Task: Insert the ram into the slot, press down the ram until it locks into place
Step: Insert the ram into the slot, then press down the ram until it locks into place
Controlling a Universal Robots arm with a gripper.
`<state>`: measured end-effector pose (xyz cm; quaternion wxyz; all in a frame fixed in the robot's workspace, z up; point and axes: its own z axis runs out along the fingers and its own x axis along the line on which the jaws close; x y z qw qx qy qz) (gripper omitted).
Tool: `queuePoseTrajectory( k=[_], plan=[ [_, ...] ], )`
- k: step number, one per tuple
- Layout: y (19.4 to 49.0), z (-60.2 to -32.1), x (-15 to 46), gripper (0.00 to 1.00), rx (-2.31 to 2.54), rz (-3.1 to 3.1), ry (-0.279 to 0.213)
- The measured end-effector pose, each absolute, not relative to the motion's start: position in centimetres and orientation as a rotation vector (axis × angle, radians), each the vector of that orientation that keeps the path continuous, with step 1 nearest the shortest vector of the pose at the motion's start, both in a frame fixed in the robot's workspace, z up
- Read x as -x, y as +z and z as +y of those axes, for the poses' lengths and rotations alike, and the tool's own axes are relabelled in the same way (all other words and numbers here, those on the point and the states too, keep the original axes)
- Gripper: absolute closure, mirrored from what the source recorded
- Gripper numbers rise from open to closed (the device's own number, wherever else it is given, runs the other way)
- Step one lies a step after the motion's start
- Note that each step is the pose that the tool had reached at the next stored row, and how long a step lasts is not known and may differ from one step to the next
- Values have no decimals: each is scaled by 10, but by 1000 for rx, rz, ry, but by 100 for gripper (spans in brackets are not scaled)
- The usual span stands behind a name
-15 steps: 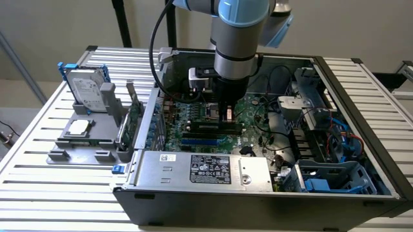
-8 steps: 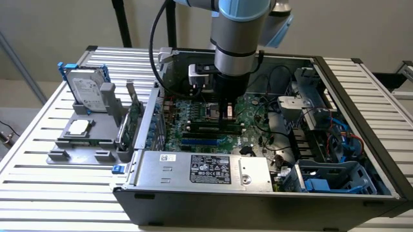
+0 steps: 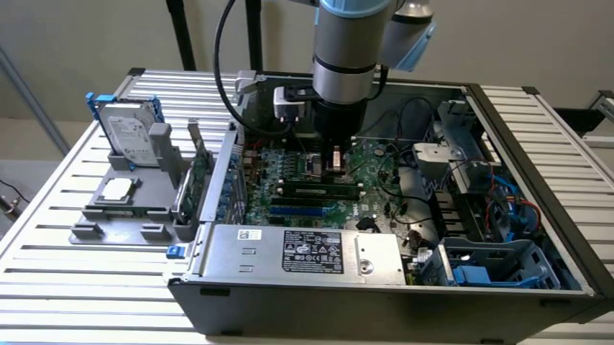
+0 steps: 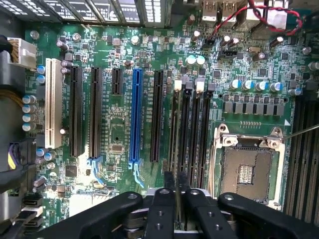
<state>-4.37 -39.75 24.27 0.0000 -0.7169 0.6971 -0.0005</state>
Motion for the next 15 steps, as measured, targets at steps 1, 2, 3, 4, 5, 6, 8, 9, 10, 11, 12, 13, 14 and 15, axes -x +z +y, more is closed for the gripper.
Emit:
queuePoseTrajectory(
  k=[1,2,3,4,5,6,8,9,10,11,12,13,14,15],
  plan=[
    [243,-398,44,87,2252,2190,-2],
    [243,-398,44,89,2252,2190,-2],
    [243,-397,44,89,2252,2190,-2],
    [243,-397,44,89,2252,2190,-2],
    [243,-398,44,89,2252,2190,-2],
    [243,-398,44,89,2252,2190,-2],
    [243,-398,44,89,2252,2190,-2],
    [243,-398,44,89,2252,2190,-2],
    [243,-398,44,89,2252,2190,-2],
    [243,-398,44,89,2252,2190,-2],
    [243,-398,44,89,2252,2190,-2],
    [243,-398,44,89,2253,2190,-2],
    [243,-397,44,89,2252,2190,-2],
    [242,-397,44,89,2252,2190,-2]
  ],
)
